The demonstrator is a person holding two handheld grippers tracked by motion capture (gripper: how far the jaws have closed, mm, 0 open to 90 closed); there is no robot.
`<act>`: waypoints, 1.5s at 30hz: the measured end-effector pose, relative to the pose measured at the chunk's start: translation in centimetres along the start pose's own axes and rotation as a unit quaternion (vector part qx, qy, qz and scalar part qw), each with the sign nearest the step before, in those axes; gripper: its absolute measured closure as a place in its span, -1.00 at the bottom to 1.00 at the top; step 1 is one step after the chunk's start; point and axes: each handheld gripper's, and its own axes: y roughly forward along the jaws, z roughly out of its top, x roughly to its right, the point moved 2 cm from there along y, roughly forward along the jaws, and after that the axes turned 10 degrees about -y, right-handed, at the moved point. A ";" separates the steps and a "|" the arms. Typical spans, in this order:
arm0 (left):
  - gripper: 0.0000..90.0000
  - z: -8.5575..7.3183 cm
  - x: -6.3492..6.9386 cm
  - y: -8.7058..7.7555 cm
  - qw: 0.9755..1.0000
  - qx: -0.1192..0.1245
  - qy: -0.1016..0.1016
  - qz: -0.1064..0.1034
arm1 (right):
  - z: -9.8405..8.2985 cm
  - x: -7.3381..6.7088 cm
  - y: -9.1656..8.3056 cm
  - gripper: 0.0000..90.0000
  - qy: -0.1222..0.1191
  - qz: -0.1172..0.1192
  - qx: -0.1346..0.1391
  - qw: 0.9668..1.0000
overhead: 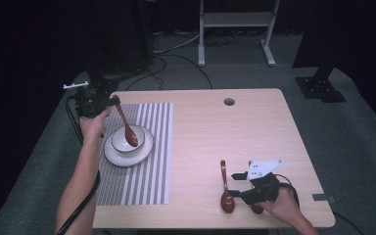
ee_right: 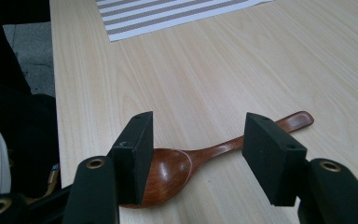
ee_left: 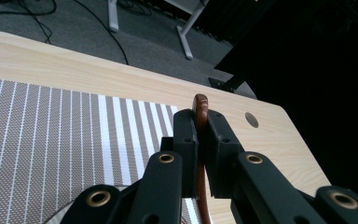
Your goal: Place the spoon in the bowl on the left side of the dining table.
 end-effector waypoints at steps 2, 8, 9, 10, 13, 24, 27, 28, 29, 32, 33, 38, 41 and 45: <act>0.87 0.0 -0.1 0.0 1.000 0.002 -0.003 0.001 | 0.1 0.0 0.0 -0.06 -0.001 -0.001 0.000 1.000; 0.87 0.0 -0.6 0.0 1.000 0.009 -0.011 0.004 | 0.2 0.0 0.0 -0.07 -0.002 0.001 0.001 1.000; 0.87 0.0 -0.8 0.0 1.000 0.011 -0.012 0.005 | 0.2 0.0 0.0 -0.07 -0.002 0.001 0.001 1.000; 0.87 0.0 -0.9 0.0 1.000 0.012 -0.013 0.005 | 0.2 0.0 0.0 -0.06 -0.003 0.001 0.001 1.000; 0.87 0.0 -1.2 -0.1 1.000 0.016 -0.017 0.008 | 0.2 0.0 0.0 -0.07 -0.001 0.001 0.001 1.000; 0.87 0.2 -2.2 -0.4 0.999 0.031 -0.031 0.009 | 0.2 0.0 -0.1 -0.07 -0.001 0.002 0.001 1.000; 0.87 0.0 -2.8 -0.2 0.999 0.030 -0.031 0.014 | 0.3 0.0 0.0 -0.07 -0.002 0.002 0.000 1.000; 0.87 -0.1 -3.0 -0.2 0.999 0.032 -0.034 0.015 | 0.3 0.0 0.0 -0.07 -0.002 0.002 0.000 1.000; 0.87 -0.2 -3.2 -0.2 0.999 0.032 -0.034 0.017 | 0.3 0.0 0.0 -0.07 -0.001 0.003 0.000 1.000; 0.87 -0.5 -3.8 0.0 0.998 0.033 -0.040 0.020 | 0.2 0.0 0.0 -0.07 -0.002 0.003 -0.001 1.000; 0.87 -0.6 -3.9 0.0 0.998 0.034 -0.039 0.020 | 0.2 0.0 0.0 -0.07 -0.001 0.003 -0.001 1.000; 0.87 -1.0 -4.2 0.3 0.998 0.040 -0.041 0.023 | 0.2 -0.1 0.0 -0.07 -0.001 0.004 -0.003 1.000; 0.87 -1.1 -4.3 0.4 0.998 0.039 -0.042 0.023 | 0.3 -0.1 0.0 -0.07 -0.001 0.004 -0.002 1.000; 0.87 -1.3 -4.6 0.6 0.998 0.038 -0.043 0.024 | 0.3 -0.1 0.0 -0.07 -0.001 0.006 -0.004 1.000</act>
